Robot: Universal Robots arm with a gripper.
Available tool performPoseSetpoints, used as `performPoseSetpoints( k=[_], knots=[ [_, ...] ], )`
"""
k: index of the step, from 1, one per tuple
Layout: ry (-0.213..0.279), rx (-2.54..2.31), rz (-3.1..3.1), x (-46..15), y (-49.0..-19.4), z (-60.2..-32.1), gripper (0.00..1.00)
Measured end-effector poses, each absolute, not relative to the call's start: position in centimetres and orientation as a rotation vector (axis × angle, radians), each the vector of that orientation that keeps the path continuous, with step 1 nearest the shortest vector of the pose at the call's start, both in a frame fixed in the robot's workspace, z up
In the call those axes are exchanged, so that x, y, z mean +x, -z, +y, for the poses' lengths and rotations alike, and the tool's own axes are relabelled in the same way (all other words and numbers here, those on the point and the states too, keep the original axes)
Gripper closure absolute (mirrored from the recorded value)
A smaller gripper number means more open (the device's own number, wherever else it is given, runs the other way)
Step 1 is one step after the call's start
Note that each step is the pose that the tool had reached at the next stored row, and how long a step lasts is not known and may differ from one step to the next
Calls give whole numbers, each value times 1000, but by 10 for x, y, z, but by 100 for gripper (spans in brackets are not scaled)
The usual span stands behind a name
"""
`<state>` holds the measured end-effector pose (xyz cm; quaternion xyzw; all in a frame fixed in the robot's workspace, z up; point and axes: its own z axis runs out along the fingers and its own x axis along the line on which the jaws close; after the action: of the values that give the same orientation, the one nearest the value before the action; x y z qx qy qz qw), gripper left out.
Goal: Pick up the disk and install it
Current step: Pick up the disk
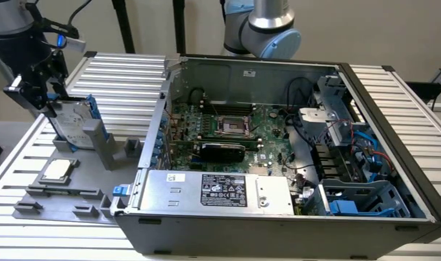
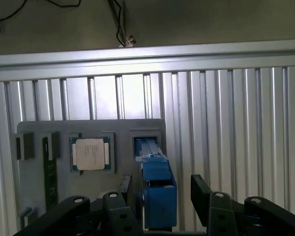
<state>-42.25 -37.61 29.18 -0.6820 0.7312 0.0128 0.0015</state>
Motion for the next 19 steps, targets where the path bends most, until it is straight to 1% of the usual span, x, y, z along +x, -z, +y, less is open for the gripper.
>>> performPoseSetpoints(
  k=[11,12,13,14,15,16,17,19],
  knots=[
    [-45,-2142,2297,-423,-290,-378,40],
    [-45,-2142,2297,-423,-290,-378,43],
    [-46,-2143,2298,-423,-290,-378,49],
    [-47,-2143,2298,-424,-290,-378,49],
    [-48,-2144,2298,-423,-290,-378,56],
    [-49,-2144,2299,-423,-290,-378,56],
    [-52,-2145,2300,-423,-290,-378,58],
    [-58,-2148,2303,-423,-290,-378,58]
  ],
)
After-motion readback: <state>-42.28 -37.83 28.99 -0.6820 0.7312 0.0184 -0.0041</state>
